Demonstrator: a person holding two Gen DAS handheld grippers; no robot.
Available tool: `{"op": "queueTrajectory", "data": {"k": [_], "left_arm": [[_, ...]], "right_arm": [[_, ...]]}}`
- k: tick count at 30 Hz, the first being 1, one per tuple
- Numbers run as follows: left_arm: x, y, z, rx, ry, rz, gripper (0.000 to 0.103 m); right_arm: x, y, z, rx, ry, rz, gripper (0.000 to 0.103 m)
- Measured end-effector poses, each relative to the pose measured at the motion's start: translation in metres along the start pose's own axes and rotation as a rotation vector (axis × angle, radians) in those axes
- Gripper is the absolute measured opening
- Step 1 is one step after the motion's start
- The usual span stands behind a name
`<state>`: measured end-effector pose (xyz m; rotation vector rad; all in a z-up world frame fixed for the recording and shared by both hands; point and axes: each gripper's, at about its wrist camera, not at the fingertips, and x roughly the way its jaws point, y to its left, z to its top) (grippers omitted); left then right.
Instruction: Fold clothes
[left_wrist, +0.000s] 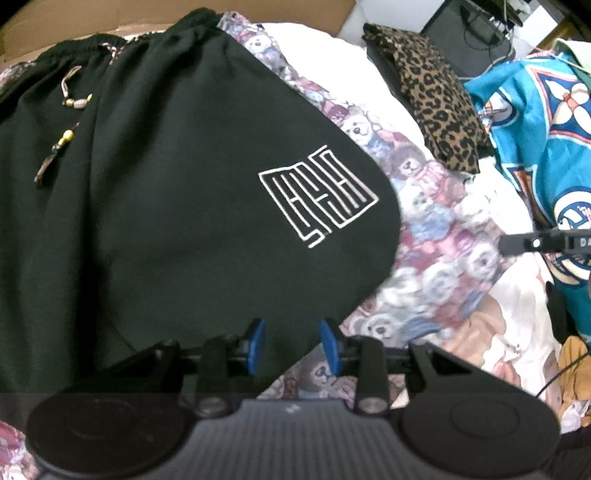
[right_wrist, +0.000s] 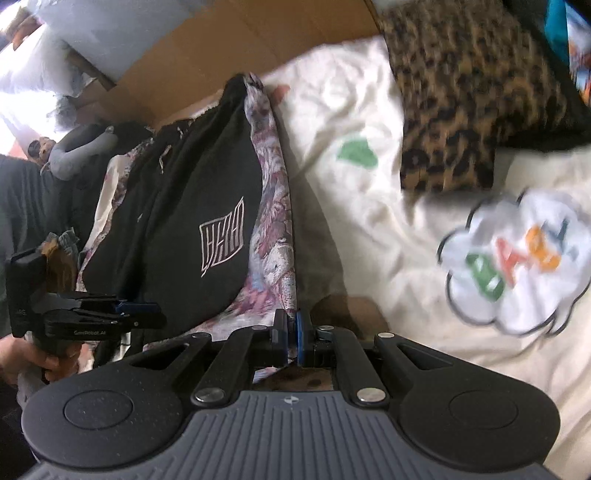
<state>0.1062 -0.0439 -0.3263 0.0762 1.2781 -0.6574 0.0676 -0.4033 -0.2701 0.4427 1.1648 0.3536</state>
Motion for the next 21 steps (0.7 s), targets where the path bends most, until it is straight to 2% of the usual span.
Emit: {"op": "queueTrajectory", "data": {"k": [2,4,5,6,13,19,21], "left_arm": [[0.0,0.002,-0.002,-0.008,0.011,0.009,0.036],[-0.002,0.007,-0.007,-0.016,0.021,0.017,0.036],[-0.003,0.01,-0.009,-0.02,0.025,0.024,0.036],[-0.003,0.013,-0.011,-0.024,0.029,0.03,0.036],[-0.011,0.035,-0.019,-0.077,0.037,0.075,0.038],[-0.024,0.052,-0.031,-0.112,0.039,0.099,0.043],[-0.027,0.057,-0.036,-0.127,0.047,0.117,0.048]], "right_arm": [[0.009,-0.013,-0.003,0.056,0.011,0.013,0.01],[0.012,-0.023,-0.004,0.086,-0.005,0.021,0.024],[0.012,-0.028,-0.005,0.098,-0.017,0.023,0.039],[0.013,-0.032,-0.005,0.11,-0.029,0.025,0.044],[0.022,-0.063,0.002,0.196,-0.068,0.023,0.046],[0.042,-0.072,-0.002,0.218,-0.026,0.014,0.043],[0.048,-0.07,-0.003,0.214,-0.006,0.01,0.038]]}}
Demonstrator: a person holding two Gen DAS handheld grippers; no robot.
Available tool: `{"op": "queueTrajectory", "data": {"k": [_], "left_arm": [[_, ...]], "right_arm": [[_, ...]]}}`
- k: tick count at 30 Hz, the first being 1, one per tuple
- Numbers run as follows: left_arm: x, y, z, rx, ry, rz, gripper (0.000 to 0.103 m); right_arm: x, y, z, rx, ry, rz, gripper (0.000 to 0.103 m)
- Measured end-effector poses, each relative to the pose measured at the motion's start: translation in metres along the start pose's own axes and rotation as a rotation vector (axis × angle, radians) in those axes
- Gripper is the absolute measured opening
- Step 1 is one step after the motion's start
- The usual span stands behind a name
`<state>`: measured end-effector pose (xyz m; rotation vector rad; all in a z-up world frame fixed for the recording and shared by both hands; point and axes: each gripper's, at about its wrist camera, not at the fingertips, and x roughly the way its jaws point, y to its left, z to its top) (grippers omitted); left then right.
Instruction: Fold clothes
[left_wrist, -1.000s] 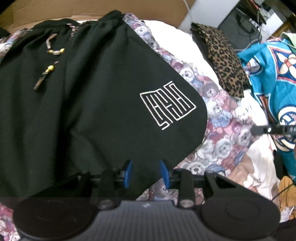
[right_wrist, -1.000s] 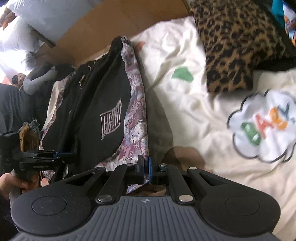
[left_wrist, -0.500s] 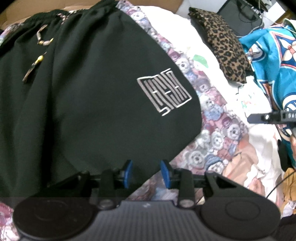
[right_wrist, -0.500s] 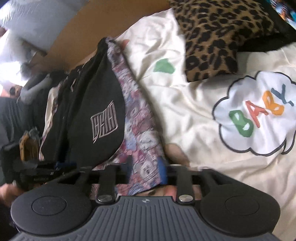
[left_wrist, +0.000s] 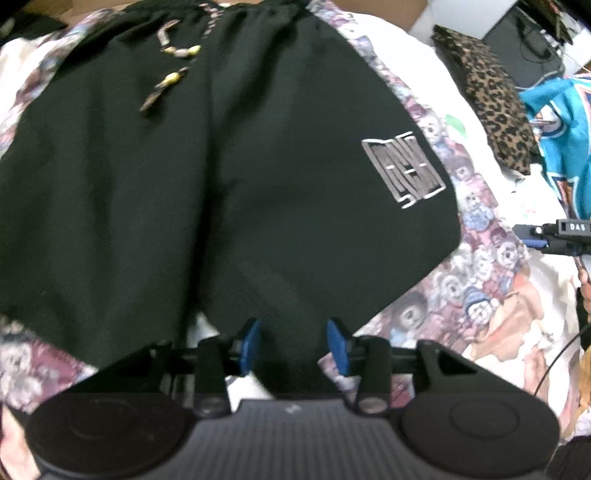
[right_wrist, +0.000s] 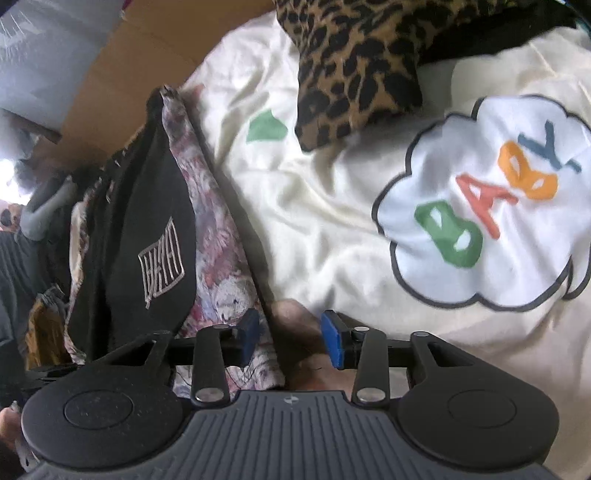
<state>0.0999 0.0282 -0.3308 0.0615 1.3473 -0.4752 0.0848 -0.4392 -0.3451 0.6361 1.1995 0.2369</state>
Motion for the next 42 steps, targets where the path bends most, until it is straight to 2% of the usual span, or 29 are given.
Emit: {"op": "queueTrajectory", "data": {"k": [4,11,13,16,17,18,19,21,23,26,30,32,33,34,35,36,39,42], "left_arm": [[-0.002,0.01,-0.011,-0.035,0.024,-0.005,0.051],[0.003,0.02,-0.026,-0.126,0.09,-0.111,0.058],[0.007,0.022,-0.029,-0.159,0.114,-0.153,0.06],[0.011,0.023,-0.033,-0.167,0.116,-0.167,0.06],[0.011,0.022,-0.033,-0.158,0.115,-0.17,0.053],[0.01,0.021,-0.033,-0.148,0.115,-0.179,0.038],[0.01,0.021,-0.033,-0.138,0.121,-0.189,0.031],[0.011,0.021,-0.035,-0.131,0.132,-0.197,0.007],[0.009,0.022,-0.037,-0.127,0.137,-0.196,0.003],[0.013,0.021,-0.036,-0.121,0.143,-0.181,0.002],[0.019,0.015,-0.029,-0.09,0.161,-0.159,0.002],[0.021,0.014,-0.027,-0.082,0.17,-0.161,0.002],[0.022,0.013,-0.026,-0.078,0.171,-0.161,0.002],[0.023,0.012,-0.026,-0.074,0.172,-0.158,0.002],[0.024,0.01,-0.026,-0.07,0.173,-0.156,0.002],[0.025,0.01,-0.026,-0.066,0.173,-0.155,0.002],[0.024,0.01,-0.025,-0.056,0.173,-0.164,0.002],[0.023,0.005,-0.023,-0.049,0.169,-0.191,0.001]], "right_arm": [[0.009,0.008,-0.005,-0.008,0.031,0.009,0.038],[0.012,0.022,-0.014,-0.025,0.044,0.009,0.039],[0.011,0.03,-0.017,-0.066,0.045,0.004,0.04],[0.012,0.043,-0.022,-0.143,0.049,-0.015,0.04],[0.013,0.046,-0.023,-0.157,0.051,-0.024,0.04],[0.015,0.048,-0.025,-0.167,0.053,-0.031,0.039],[0.015,0.048,-0.024,-0.158,0.057,-0.028,0.039],[0.014,0.045,-0.021,-0.132,0.058,-0.01,0.04],[0.01,0.039,-0.015,-0.096,0.045,0.016,0.043],[0.004,0.025,-0.006,-0.013,0.027,0.068,0.045],[0.012,0.001,-0.002,0.109,0.047,0.123,0.046],[0.021,-0.001,-0.006,0.12,0.075,0.138,0.045],[0.025,0.0,-0.009,0.114,0.082,0.143,0.044],[0.026,0.003,-0.01,0.1,0.079,0.14,0.039],[0.027,0.004,-0.011,0.091,0.076,0.135,0.018],[0.026,0.004,-0.01,0.094,0.073,0.134,0.005],[0.023,0.002,-0.009,0.101,0.062,0.131,0.003],[0.007,0.008,-0.005,0.05,0.038,0.107,0.003]]}}
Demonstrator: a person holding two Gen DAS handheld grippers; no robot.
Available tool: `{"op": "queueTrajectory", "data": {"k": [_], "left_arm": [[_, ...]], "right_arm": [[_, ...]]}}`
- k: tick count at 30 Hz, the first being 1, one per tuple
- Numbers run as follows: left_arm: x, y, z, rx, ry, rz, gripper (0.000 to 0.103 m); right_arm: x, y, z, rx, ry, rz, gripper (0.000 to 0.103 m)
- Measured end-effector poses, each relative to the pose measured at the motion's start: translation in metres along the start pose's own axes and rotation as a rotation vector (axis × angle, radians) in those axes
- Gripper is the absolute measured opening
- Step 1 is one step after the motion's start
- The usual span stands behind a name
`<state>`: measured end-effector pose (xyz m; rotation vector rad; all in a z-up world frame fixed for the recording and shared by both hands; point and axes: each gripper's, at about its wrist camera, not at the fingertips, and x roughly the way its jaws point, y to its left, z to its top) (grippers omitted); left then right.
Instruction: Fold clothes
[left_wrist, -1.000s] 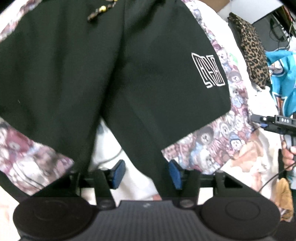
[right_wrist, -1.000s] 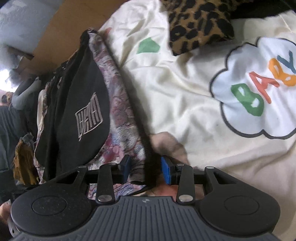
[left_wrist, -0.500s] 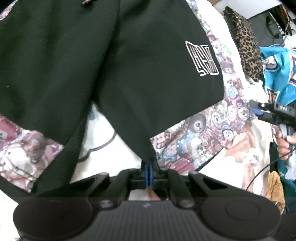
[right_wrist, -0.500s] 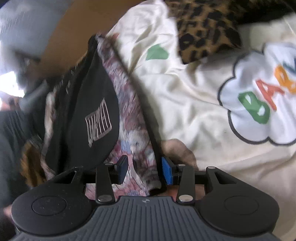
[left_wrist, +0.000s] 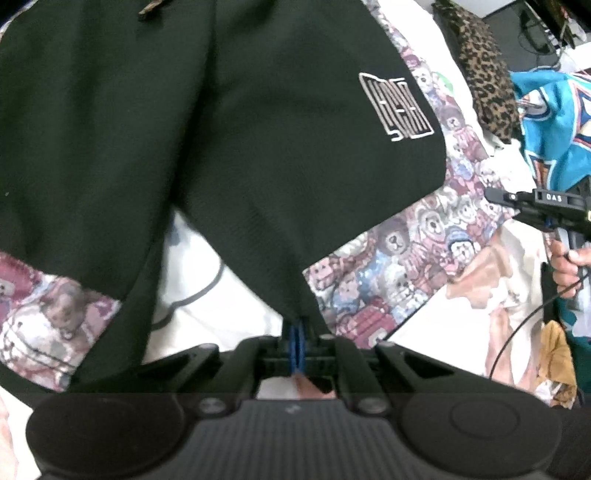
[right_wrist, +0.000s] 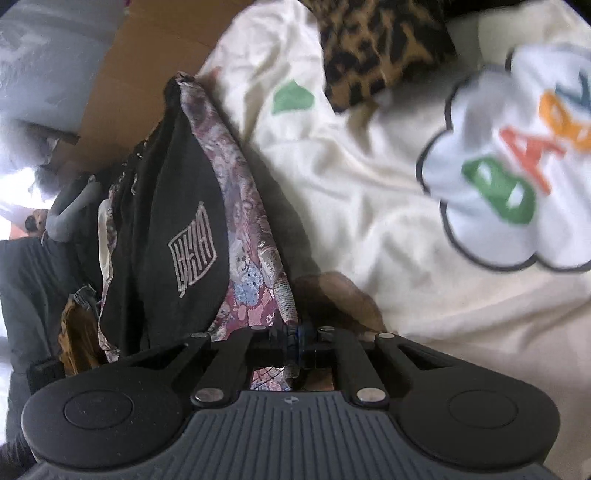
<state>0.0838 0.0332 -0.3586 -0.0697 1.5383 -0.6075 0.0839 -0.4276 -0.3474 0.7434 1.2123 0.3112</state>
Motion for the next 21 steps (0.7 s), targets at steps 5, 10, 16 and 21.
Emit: {"op": "queueTrajectory", "data": {"k": [5,10,16,21], "left_arm": [[0.005,-0.016,0.004,0.02,0.007,-0.043,0.001],[0.011,-0.031,0.008,0.054,0.017,-0.083,0.001],[0.019,-0.041,0.01,0.1,0.031,-0.104,0.001],[0.036,-0.038,0.008,0.091,0.07,-0.085,0.001]], "right_arm": [[-0.025,0.012,0.008,-0.047,-0.038,-0.062,0.003],[-0.052,0.017,0.02,-0.083,-0.078,-0.11,0.003],[-0.072,0.024,0.032,-0.109,-0.116,-0.135,0.003],[-0.058,0.001,0.029,-0.061,-0.095,-0.167,0.003]]}}
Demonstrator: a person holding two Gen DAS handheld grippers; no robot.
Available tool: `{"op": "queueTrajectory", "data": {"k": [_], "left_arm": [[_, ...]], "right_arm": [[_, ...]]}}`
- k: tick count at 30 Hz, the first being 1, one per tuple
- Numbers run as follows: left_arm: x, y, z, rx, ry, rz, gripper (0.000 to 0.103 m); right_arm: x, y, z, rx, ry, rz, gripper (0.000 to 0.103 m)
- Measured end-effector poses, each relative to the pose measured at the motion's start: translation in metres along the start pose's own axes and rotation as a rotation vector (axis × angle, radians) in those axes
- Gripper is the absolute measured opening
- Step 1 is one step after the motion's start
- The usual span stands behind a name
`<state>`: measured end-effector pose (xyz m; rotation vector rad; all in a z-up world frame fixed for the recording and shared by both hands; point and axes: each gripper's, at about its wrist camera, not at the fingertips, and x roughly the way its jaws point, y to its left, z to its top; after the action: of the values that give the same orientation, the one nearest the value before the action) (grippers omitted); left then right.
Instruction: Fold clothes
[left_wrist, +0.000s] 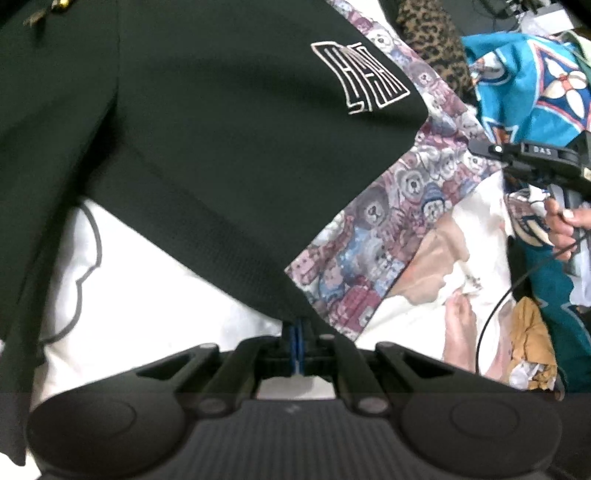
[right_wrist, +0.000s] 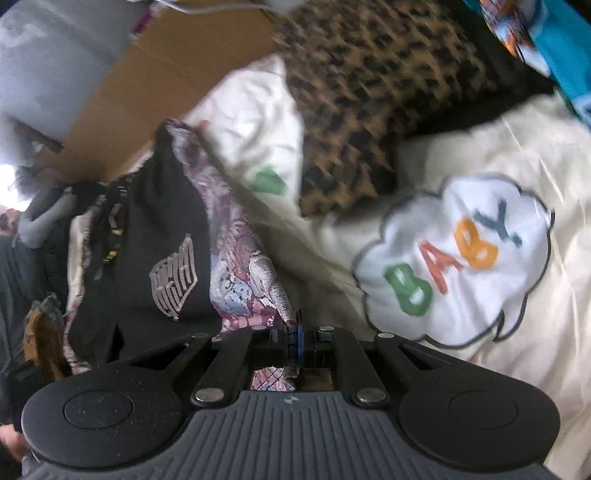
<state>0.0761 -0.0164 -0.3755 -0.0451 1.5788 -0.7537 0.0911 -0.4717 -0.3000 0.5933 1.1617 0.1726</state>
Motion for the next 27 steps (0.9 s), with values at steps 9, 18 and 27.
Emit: {"op": "queueTrajectory", "data": {"k": [9,18,27], "left_arm": [[0.005,0.002,-0.005,-0.008,0.026,-0.01,0.001],[0.002,0.004,0.001,-0.073,-0.001,-0.045,0.032],[0.012,0.011,-0.002,-0.118,0.024,-0.172,0.007]], "right_arm": [[0.007,-0.045,-0.006,0.154,-0.022,0.016,0.038],[0.018,-0.051,-0.009,0.183,-0.015,0.017,0.038],[0.021,-0.05,-0.014,0.154,0.012,0.023,0.006]]}}
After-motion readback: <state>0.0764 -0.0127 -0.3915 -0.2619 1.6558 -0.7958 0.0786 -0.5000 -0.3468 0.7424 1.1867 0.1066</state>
